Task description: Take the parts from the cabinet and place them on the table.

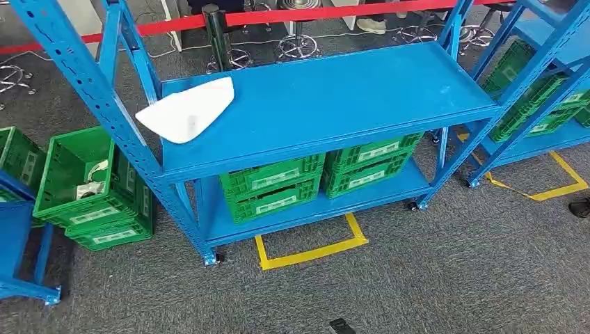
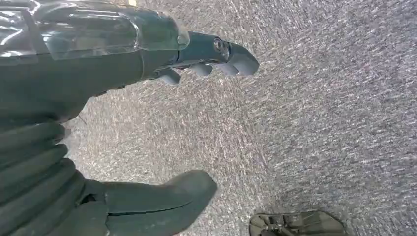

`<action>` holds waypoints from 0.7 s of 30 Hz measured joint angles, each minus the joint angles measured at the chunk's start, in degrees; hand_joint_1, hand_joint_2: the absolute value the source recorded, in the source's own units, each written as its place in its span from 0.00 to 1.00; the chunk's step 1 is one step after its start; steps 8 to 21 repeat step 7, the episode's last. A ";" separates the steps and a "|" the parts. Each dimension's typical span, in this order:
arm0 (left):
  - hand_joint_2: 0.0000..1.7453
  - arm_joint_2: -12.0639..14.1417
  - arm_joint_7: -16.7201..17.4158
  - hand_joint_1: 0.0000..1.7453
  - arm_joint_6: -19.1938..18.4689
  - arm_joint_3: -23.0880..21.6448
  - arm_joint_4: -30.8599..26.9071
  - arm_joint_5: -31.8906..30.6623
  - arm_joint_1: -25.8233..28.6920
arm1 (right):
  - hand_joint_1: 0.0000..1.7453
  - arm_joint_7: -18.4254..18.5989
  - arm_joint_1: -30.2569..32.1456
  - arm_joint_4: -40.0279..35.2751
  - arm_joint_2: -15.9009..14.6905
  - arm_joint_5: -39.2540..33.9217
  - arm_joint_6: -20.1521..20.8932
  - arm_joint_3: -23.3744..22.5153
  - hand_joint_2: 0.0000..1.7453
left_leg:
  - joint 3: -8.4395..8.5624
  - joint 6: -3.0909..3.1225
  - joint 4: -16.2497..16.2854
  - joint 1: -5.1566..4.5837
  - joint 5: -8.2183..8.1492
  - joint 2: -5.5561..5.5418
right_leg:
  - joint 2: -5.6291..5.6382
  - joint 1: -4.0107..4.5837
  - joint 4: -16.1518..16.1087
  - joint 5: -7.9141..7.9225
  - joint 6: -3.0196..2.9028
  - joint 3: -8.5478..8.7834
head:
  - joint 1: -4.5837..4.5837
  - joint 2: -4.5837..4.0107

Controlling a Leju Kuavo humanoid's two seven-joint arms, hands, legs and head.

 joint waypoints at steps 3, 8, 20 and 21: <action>1.00 -0.02 0.13 0.00 -0.02 -0.04 0.00 0.00 0.00 | 0.00 0.33 -0.01 0.00 0.00 0.11 -0.04 0.02 1.00 | 0.03 -0.03 -0.03 0.02 0.02 0.00 | 0.00 0.01 0.04 -0.01 0.00 0.00 | 0.00 0.00; 1.00 0.00 0.68 0.00 -0.07 -0.15 0.00 -0.02 0.00 | 0.00 1.27 -0.03 0.00 -0.02 0.46 -0.22 0.61 1.00 | 0.09 -0.04 -0.16 0.02 0.03 -0.01 | 0.00 0.01 0.05 -0.01 0.00 0.00 | 0.00 0.00; 1.00 0.00 0.68 0.00 -0.07 -0.15 0.00 -0.02 0.00 | 0.00 1.27 -0.03 0.00 -0.02 0.46 -0.22 0.61 1.00 | 0.09 -0.04 -0.16 0.02 0.03 -0.01 | 0.00 0.01 0.05 -0.01 0.00 0.00 | 0.00 0.00; 1.00 0.00 0.68 0.00 -0.07 -0.15 0.00 -0.02 0.00 | 0.00 1.27 -0.03 0.00 -0.02 0.46 -0.22 0.61 1.00 | 0.09 -0.04 -0.16 0.02 0.03 -0.01 | 0.00 0.01 0.05 -0.01 0.00 0.00 | 0.00 0.00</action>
